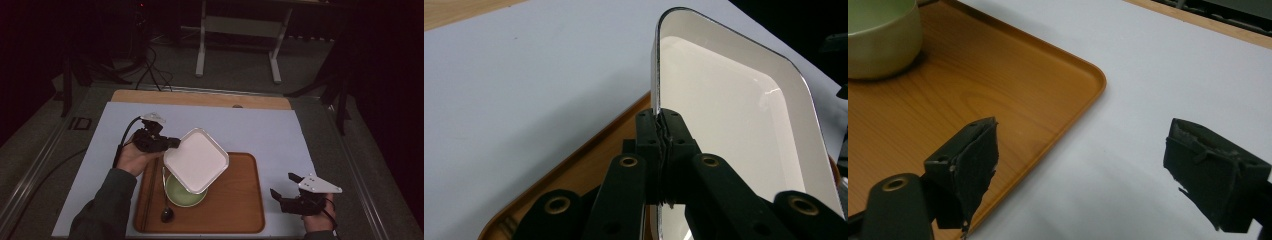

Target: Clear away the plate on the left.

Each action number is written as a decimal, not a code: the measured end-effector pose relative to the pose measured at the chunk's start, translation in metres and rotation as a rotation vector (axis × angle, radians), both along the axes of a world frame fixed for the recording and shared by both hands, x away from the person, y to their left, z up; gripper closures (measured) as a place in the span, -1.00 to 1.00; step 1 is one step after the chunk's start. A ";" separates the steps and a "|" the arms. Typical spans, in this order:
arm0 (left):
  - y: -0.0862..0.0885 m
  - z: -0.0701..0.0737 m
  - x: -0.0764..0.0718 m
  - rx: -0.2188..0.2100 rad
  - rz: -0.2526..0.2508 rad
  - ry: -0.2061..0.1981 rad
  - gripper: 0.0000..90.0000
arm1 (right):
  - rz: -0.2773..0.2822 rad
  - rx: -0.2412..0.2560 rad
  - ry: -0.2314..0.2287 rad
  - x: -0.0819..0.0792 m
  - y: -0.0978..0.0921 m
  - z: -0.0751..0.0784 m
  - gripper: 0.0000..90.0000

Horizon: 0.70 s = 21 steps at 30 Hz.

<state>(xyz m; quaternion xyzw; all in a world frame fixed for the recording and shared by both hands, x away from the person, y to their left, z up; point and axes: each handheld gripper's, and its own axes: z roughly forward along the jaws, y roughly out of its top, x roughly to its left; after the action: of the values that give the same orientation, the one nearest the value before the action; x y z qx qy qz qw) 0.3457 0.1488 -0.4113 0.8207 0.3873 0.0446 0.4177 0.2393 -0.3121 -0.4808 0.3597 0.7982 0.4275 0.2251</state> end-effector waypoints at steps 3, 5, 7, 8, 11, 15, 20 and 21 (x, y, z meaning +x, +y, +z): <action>-0.005 0.001 0.001 0.009 -0.015 -0.005 0.97 | 0.000 0.001 0.000 0.000 0.000 0.000 -0.70; -0.010 0.002 0.001 0.010 -0.023 -0.007 0.97 | -0.001 0.001 0.000 0.000 0.000 0.000 -0.70; -0.015 0.002 0.001 0.014 -0.032 -0.007 0.97 | -0.001 0.001 0.000 0.000 0.000 0.000 -0.70; -0.017 0.002 0.002 0.019 -0.039 -0.007 0.97 | -0.001 0.001 0.000 0.000 0.000 0.000 -0.70; -0.024 0.002 0.003 0.029 -0.054 -0.009 0.97 | -0.001 0.003 -0.002 0.000 -0.001 0.000 -0.70; -0.034 0.001 0.003 0.048 -0.082 -0.010 0.97 | -0.007 0.007 -0.003 0.000 -0.002 0.000 -0.70; -0.047 -0.001 0.003 0.069 -0.107 -0.004 0.97 | -0.012 0.013 -0.010 0.000 -0.003 0.001 -0.70; -0.049 -0.001 0.004 0.071 -0.110 -0.003 0.97 | -0.015 0.013 -0.012 -0.001 -0.003 0.001 -0.70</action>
<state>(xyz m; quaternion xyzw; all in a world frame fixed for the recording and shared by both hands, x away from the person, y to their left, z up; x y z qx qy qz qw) 0.3492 0.1002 -0.4124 0.8550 0.3392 0.0365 0.3906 0.2387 -0.3151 -0.4798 0.3648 0.7912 0.4332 0.2306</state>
